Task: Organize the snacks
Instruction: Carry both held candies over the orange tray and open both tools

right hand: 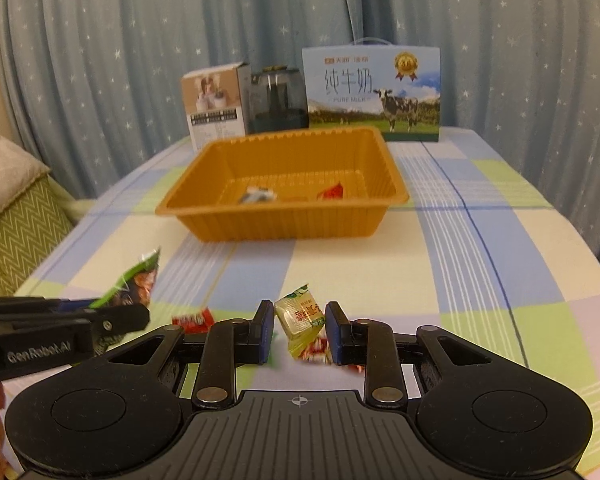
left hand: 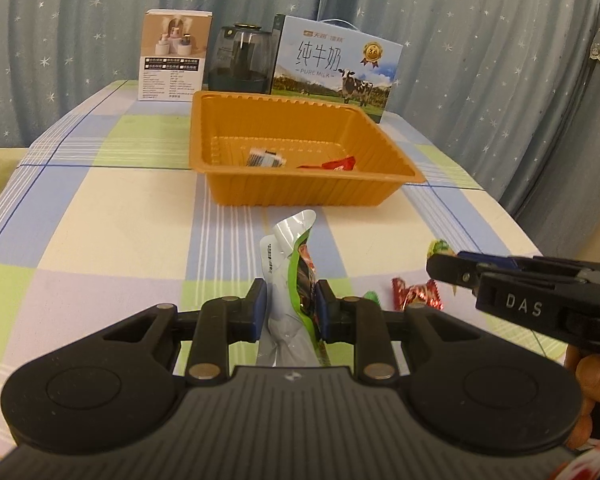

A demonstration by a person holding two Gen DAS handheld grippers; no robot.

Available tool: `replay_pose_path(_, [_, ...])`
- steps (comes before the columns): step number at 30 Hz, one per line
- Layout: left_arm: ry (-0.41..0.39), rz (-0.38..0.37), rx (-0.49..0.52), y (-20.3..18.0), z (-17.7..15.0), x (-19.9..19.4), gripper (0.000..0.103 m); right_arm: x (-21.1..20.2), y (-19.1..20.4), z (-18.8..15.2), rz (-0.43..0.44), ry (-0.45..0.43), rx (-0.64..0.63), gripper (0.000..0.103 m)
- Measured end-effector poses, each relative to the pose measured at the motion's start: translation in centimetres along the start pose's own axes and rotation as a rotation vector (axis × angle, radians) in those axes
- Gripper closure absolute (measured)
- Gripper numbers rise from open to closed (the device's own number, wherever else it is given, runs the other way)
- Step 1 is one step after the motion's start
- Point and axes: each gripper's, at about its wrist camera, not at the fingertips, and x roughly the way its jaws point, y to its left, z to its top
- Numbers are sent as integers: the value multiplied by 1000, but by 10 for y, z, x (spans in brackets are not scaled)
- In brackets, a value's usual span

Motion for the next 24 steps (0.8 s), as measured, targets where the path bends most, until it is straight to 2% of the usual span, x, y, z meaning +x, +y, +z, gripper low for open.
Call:
replay_pose_path(12, [-23, -22, 30, -9, 36, 16, 80, 1, -10, 34, -13, -56, 10, 75])
replay_pose_path(24, [-105, -39, 37, -6, 91, 39, 80, 23, -16, 71, -8, -105, 15, 75])
